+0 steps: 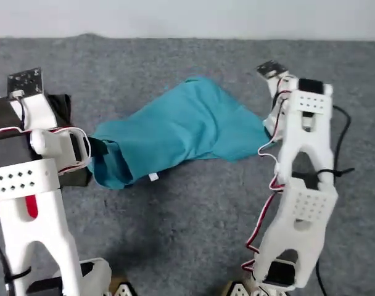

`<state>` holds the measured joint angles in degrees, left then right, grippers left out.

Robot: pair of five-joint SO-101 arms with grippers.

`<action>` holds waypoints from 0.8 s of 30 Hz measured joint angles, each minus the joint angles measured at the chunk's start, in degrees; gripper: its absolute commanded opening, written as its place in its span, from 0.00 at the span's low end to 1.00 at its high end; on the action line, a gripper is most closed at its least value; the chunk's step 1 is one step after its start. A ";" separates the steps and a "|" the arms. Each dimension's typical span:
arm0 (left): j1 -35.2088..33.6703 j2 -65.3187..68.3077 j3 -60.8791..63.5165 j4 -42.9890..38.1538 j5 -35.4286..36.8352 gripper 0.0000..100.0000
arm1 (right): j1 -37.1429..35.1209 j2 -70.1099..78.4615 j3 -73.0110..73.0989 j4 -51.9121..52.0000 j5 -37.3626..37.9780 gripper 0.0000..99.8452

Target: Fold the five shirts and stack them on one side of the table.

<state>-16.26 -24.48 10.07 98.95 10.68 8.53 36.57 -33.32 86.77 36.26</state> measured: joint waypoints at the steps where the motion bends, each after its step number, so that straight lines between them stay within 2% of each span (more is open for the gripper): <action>1: 0.00 0.00 0.00 0.00 0.00 0.32 | 0.35 -1.58 0.00 1.49 0.00 0.01; 10: 0.00 0.00 0.00 0.00 0.00 0.31 | 4.04 -17.05 0.00 13.45 0.35 0.01; 18: 0.26 -8.26 -2.73 0.00 0.00 0.07 | 4.31 -36.75 1.49 13.89 0.53 0.01; 24: 0.53 -15.03 -3.34 0.18 -6.24 0.01 | 5.80 -53.36 10.29 13.89 0.53 0.01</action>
<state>-15.74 -39.52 6.73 99.12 4.44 14.33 -16.79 -23.03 100.66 36.79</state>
